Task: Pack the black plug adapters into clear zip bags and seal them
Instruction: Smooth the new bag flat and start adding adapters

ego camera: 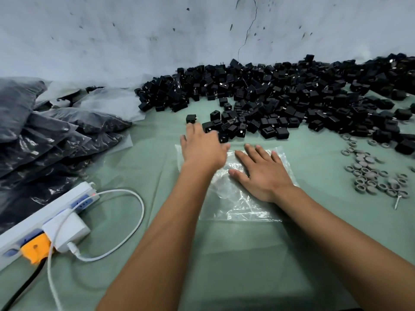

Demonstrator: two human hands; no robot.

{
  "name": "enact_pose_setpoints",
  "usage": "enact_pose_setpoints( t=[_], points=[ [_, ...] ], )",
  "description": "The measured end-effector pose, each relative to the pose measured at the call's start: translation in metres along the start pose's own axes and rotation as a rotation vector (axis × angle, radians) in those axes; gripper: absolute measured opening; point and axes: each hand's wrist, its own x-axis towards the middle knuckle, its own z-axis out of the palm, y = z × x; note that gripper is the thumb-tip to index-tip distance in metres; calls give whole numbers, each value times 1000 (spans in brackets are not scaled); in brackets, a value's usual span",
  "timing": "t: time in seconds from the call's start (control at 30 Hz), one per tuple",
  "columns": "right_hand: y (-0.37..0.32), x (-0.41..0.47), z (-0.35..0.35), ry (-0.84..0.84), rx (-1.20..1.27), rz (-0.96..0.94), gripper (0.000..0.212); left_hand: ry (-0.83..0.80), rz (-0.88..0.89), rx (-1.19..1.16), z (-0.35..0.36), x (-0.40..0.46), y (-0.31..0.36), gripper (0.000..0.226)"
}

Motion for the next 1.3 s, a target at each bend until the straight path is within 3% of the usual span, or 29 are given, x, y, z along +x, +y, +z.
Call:
enact_pose_setpoints(
  t=[0.13, 0.2, 0.3, 0.47, 0.63, 0.73, 0.87, 0.97, 1.07, 1.2, 1.27, 1.3],
  points=[
    [1, 0, -2, -12, -2, -11, 96, -30, 72, -85, 13, -16, 37, 63],
    [1, 0, -1, -12, 1, -1, 89, -68, 46, -150, 30, -22, 36, 66],
    [0, 0, 0, 1, -20, 7, 77, -88, -38, -111, 55, -29, -2, 71],
    [0, 0, 1, -10, -23, 0, 84, -23, -159, -7, 63, -21, -73, 75],
    [-2, -3, -4, -31, -14, -2, 81, -34, -173, 6, 62, -24, -87, 75],
    [-13, 10, -15, 92, -13, 41, 69, -27, -174, 8, 61, -24, -85, 75],
    [-42, 51, -28, 368, -23, 21, 37, -33, -170, 7, 62, -25, -84, 75],
    [-61, 80, -30, 190, -24, -62, 49, -32, -177, -7, 60, -23, -84, 74],
    [-63, 93, -29, 158, -87, -98, 26, -72, -177, -19, 54, -20, -87, 74],
    [-39, 81, -31, 310, 217, -61, 23, -119, -265, -19, 38, -17, -77, 73],
    [-16, 65, -36, 447, 508, 66, 24, 34, -226, -48, 32, -16, -52, 61],
    [-3, 55, -38, 504, 649, 150, 28, 117, -119, -119, 30, -16, -37, 52]
  ],
)
